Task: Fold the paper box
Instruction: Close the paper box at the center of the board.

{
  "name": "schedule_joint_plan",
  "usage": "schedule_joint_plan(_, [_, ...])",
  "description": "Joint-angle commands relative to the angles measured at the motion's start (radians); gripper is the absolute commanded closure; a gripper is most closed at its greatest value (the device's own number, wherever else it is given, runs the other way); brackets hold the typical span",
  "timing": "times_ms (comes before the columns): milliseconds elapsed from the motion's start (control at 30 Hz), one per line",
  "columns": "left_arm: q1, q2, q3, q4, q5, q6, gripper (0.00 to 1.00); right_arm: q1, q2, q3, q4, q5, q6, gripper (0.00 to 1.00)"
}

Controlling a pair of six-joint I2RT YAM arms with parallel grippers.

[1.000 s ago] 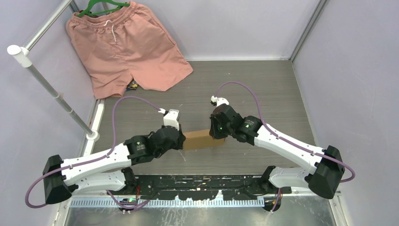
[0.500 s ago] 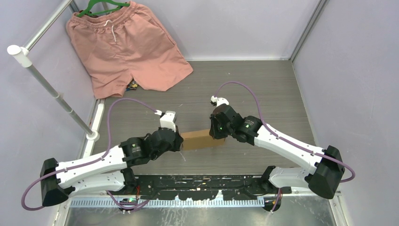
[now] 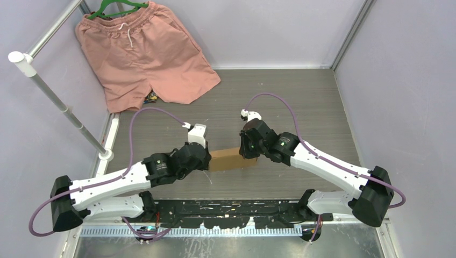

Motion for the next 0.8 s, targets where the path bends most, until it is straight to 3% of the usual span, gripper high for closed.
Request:
schedule_joint_plan(0, [-0.002, 0.038, 0.046, 0.063, 0.001, 0.028, 0.88, 0.006, 0.03, -0.018, -0.068, 0.008, -0.011, 0.96])
schedule_joint_plan(433, [-0.001, -0.003, 0.052, 0.053, -0.017, 0.041, 0.88, 0.004, 0.022, -0.04, -0.054, 0.004, -0.008, 0.96])
schedule_joint_plan(767, [0.012, 0.068, 0.094, 0.065, 0.001, 0.065, 0.88, 0.005, 0.019, -0.049, -0.047, 0.002, -0.004, 0.96])
